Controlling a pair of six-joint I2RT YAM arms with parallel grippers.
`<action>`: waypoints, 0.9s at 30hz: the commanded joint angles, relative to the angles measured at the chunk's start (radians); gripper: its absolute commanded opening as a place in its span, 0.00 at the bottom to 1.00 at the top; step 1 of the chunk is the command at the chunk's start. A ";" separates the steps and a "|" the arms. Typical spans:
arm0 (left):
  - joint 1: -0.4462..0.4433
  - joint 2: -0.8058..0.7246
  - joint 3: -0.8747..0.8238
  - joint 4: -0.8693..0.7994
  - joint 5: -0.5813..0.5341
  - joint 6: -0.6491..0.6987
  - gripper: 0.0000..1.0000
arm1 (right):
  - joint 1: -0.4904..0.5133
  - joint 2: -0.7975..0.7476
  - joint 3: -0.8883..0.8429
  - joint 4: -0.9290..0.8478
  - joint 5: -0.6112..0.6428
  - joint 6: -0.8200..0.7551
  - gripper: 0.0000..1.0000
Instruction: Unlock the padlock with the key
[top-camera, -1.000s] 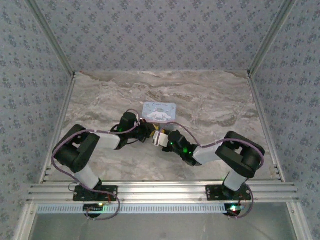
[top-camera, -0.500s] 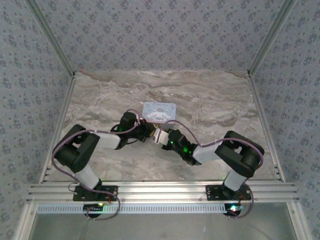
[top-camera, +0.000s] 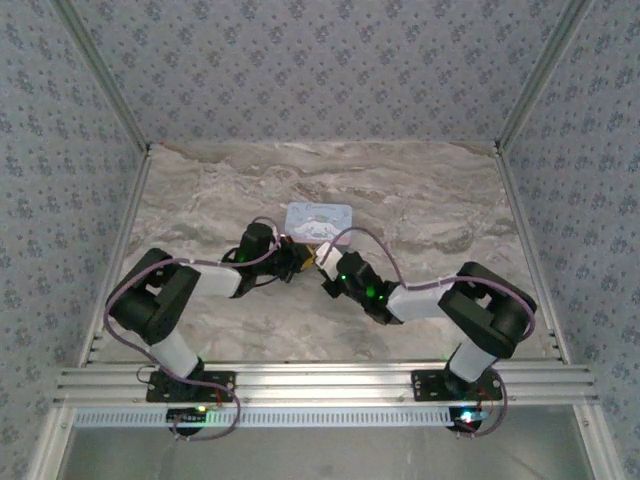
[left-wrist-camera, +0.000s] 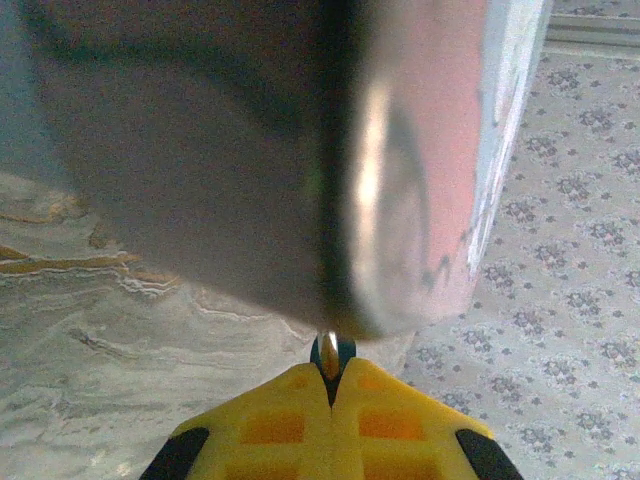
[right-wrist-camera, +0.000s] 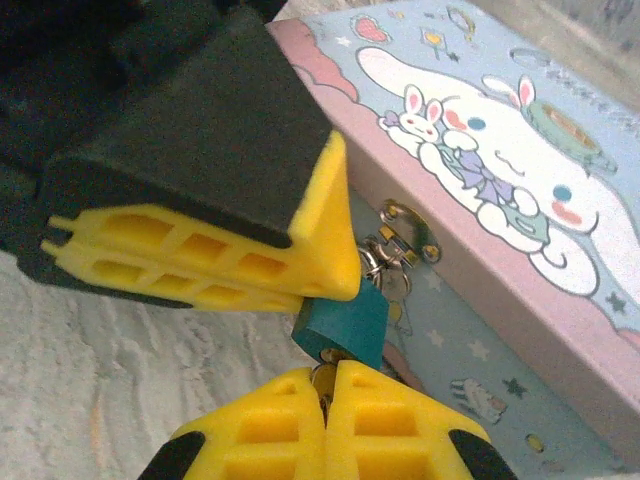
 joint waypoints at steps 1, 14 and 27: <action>-0.014 0.021 0.021 0.013 0.038 0.013 0.00 | -0.022 -0.026 0.025 0.008 -0.070 0.223 0.00; -0.021 0.052 0.018 0.022 0.033 0.025 0.00 | -0.078 -0.016 -0.011 0.070 -0.211 0.441 0.00; 0.065 -0.190 0.021 -0.282 -0.011 0.219 0.56 | -0.112 -0.015 -0.074 0.152 -0.297 0.703 0.00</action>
